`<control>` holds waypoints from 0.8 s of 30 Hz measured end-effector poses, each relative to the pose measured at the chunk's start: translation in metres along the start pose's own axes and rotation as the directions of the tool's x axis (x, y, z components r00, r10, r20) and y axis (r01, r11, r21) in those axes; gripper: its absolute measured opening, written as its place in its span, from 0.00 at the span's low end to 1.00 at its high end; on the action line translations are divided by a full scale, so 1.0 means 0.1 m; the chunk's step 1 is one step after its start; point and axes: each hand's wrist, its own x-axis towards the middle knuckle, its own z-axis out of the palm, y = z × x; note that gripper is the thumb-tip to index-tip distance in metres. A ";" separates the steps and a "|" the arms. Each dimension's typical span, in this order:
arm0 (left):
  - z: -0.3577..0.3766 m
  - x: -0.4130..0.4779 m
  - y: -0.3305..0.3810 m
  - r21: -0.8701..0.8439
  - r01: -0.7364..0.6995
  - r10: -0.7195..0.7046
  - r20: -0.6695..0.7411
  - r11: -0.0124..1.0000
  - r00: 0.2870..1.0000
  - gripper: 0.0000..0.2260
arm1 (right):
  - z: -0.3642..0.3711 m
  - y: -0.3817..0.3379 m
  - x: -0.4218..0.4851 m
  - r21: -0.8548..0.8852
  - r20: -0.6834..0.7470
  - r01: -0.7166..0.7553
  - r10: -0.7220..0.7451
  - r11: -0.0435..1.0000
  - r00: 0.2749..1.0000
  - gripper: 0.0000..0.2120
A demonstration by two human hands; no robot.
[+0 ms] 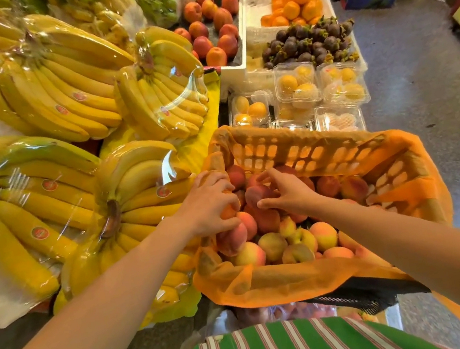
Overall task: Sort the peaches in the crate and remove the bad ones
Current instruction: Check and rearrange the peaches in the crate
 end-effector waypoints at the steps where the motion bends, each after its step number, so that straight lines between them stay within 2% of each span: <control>1: 0.01 0.01 0.00 0.005 0.004 -0.004 0.002 1.000 1.000 0.15 | 0.00 -0.01 0.00 -0.001 0.010 0.008 -0.008 1.000 1.000 0.25; 4: 0.00 0.05 0.04 0.015 0.028 -0.028 0.004 0.999 1.000 0.16 | -0.02 -0.02 -0.02 0.098 0.128 0.015 -0.027 0.995 0.991 0.22; 6: -0.01 0.11 0.09 0.041 0.030 -0.030 -0.007 0.999 1.000 0.17 | -0.11 -0.02 -0.09 0.111 0.134 0.013 -0.028 0.994 0.991 0.23; 10: -0.03 0.29 0.26 0.020 -0.058 0.058 0.002 0.998 0.998 0.16 | -0.43 0.09 -0.33 0.166 0.168 -0.108 0.080 0.980 0.983 0.18; 13: -0.07 0.42 0.47 -0.143 -0.139 0.159 0.133 0.980 0.978 0.14 | -0.70 0.27 -0.58 0.002 0.345 -0.210 0.196 0.978 0.918 0.14; 15: -0.06 0.49 0.64 -0.286 -0.115 0.205 0.311 0.951 0.928 0.15 | -0.82 0.35 -0.75 -0.157 0.477 -0.283 0.323 0.946 0.817 0.13; 17: 0.00 0.55 0.78 -0.348 -0.108 0.265 0.444 0.931 0.856 0.17 | -0.89 0.37 -0.92 -0.287 0.555 -0.301 0.414 0.909 0.722 0.15; 19: 0.09 0.63 0.89 -0.350 -0.131 0.305 0.505 0.928 0.807 0.19 | -0.92 0.38 -1.04 -0.418 0.588 -0.249 0.469 0.874 0.659 0.18; 22: 0.21 0.74 0.99 -0.347 -0.168 0.343 0.540 0.923 0.769 0.20 | -0.90 0.40 -1.11 -0.586 0.624 -0.095 0.523 0.805 0.581 0.24; 24: 0.28 0.79 1.04 -0.336 -0.189 0.359 0.572 0.923 0.738 0.20 | -0.84 0.46 -1.12 -0.675 0.610 0.011 0.550 0.738 0.570 0.27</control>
